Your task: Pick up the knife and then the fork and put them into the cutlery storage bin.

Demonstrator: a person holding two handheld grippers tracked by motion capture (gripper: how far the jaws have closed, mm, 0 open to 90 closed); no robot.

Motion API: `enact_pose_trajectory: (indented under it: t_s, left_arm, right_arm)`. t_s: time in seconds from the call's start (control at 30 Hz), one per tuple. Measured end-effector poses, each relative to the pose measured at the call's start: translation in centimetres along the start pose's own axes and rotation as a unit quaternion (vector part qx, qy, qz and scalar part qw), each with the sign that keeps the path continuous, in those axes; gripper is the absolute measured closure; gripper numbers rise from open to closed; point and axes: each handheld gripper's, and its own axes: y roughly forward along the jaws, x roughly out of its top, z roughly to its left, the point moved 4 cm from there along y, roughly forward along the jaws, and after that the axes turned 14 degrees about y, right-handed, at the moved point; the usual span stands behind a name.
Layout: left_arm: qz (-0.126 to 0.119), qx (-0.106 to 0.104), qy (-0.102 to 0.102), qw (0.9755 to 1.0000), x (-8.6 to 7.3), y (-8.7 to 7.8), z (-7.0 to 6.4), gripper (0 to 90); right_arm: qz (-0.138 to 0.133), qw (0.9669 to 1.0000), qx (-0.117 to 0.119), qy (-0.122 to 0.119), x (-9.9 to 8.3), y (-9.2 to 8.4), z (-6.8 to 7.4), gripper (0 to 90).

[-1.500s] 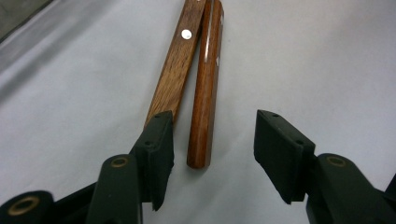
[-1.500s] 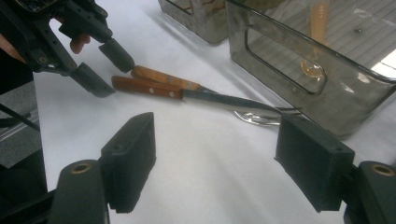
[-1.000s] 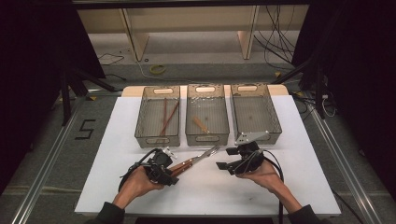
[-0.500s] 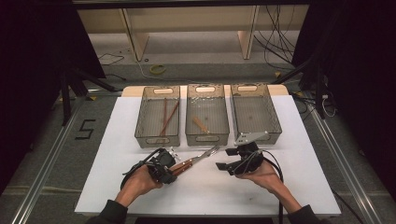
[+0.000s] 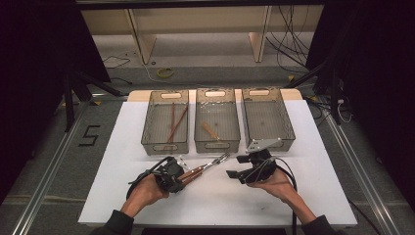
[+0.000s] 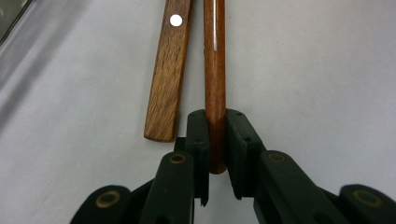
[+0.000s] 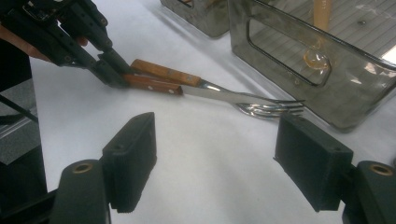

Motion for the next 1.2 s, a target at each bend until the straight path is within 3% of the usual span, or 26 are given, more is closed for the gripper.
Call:
enact_pose_trajectory:
  t_s: [0.4, 0.53, 0.67, 0.9, 1.2]
  left_arm:
    - [-0.028, 0.004, 0.021, 0.9994, 0.3, -0.7, -0.5, 80.8]
    - [-0.041, -0.002, 0.026, 0.9988, 0.7, -1.1, -0.9, 80.8]
    - [-0.044, -0.006, 0.046, 0.998, 1.2, -1.5, -1.6, 80.8]
    - [-0.046, -0.02, 0.073, 0.996, 2.0, -1.8, -2.8, 80.8]
    - [-0.054, -0.025, 0.093, 0.9939, 2.7, -2.0, -3.9, 80.8]
  right_arm:
    - [0.001, 1.0, 0.006, -0.007, 0.1, 0.2, 0.4, 30.1]
    - [-0.001, 0.9997, 0.008, -0.023, 0.3, 0.3, 1.1, 30.3]
    - [-0.003, 0.9985, 0.013, -0.053, 0.7, 0.4, 2.2, 31.0]
    - [0.029, 0.9915, 0.016, -0.125, 0.3, 1.3, 4.4, 33.6]
    - [0.08, 0.9782, 0.013, -0.191, -0.2, 3.2, 5.2, 38.0]
